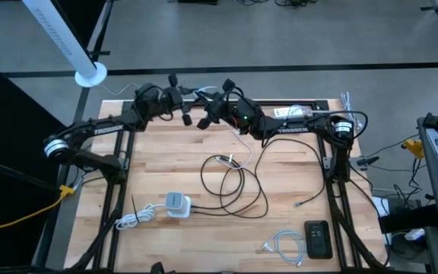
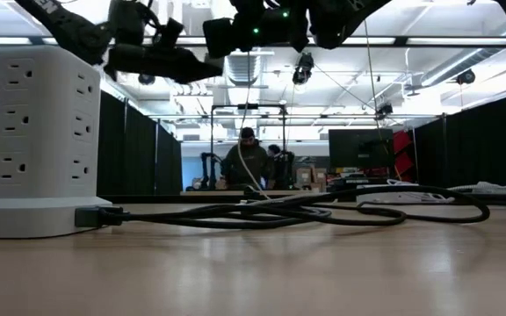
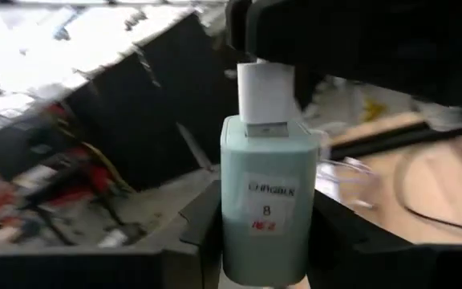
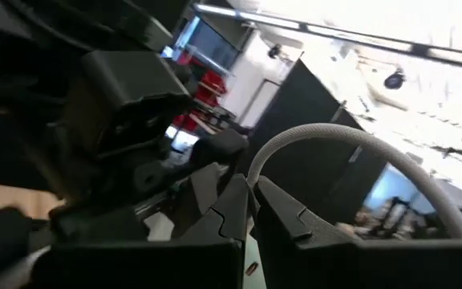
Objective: Plug in charger cables
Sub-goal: Insert the white charger cable into the white charger adapter
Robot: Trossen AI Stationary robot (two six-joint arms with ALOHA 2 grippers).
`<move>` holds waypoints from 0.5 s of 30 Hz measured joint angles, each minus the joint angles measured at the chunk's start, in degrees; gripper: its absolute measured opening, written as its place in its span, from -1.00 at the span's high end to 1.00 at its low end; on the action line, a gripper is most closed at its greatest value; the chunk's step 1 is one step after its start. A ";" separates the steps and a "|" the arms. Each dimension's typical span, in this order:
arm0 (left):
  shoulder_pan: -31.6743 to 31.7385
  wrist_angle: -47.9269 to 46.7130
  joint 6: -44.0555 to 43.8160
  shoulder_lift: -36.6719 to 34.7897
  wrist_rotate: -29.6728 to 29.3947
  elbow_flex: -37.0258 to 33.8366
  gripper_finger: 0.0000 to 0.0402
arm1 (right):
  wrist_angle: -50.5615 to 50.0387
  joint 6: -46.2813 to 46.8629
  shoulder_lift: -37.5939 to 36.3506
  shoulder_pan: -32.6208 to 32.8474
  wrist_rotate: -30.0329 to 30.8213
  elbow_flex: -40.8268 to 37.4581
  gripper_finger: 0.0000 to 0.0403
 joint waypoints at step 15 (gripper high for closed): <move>2.64 -25.96 -7.18 0.53 9.68 11.75 0.46 | -8.11 11.67 -1.13 -1.86 -3.32 0.32 1.00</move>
